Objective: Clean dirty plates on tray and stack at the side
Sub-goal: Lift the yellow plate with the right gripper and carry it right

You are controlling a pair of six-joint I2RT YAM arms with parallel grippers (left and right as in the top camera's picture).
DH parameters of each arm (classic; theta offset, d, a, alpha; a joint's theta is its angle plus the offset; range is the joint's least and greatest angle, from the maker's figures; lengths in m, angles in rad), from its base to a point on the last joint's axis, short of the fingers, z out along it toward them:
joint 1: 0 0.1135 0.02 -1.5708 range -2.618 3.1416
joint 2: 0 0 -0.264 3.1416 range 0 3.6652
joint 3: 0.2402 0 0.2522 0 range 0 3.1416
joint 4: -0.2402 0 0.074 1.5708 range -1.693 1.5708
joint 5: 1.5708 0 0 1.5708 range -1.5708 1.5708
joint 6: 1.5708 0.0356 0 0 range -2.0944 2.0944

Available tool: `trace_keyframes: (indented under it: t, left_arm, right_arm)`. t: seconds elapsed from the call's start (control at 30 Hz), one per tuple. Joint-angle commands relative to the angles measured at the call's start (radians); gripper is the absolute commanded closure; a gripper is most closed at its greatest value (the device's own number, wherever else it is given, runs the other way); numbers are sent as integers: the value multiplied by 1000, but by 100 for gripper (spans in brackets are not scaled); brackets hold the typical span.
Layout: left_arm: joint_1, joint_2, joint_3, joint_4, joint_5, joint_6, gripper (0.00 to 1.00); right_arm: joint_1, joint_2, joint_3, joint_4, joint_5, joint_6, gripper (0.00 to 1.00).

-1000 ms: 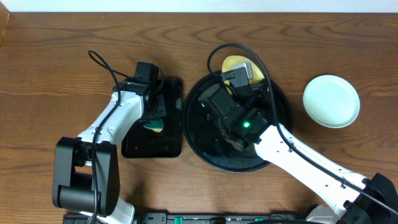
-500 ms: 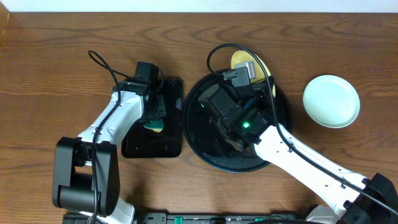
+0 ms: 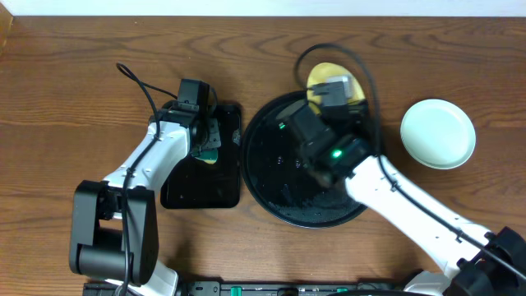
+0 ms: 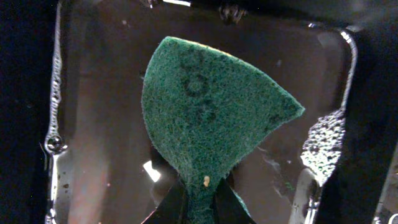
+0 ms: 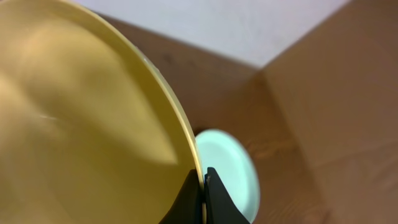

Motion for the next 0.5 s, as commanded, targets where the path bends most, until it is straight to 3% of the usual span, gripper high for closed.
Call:
trace_keyframes:
  t: [0.0, 0.07, 0.17, 0.2, 0.37, 0.43, 0.47]
  left_arm:
    - [3, 51, -27, 2, -2, 16, 92]
    - [3, 78, -27, -4, -2, 16, 75]
    - [3, 98, -27, -3, -3, 17, 28]
    - [3, 98, -27, 0, -3, 17, 25]
    - [3, 97, -27, 7, -2, 16, 26]
    - [3, 97, -27, 4, -2, 17, 43]
    - [3, 97, -27, 3, -2, 17, 58]
  right_arm:
    - [-99, -25, 3, -29, -169, 187, 99]
    - [-163, -25, 3, -47, -265, 224, 99]
    - [-241, -25, 3, -55, -388, 232, 99]
    - [-263, -25, 3, -56, -421, 232, 99]
    - [-349, -25, 3, -60, -533, 232, 99]
    - [-373, -25, 3, -60, -549, 232, 99]
    - [-383, -25, 3, -61, -549, 232, 99]
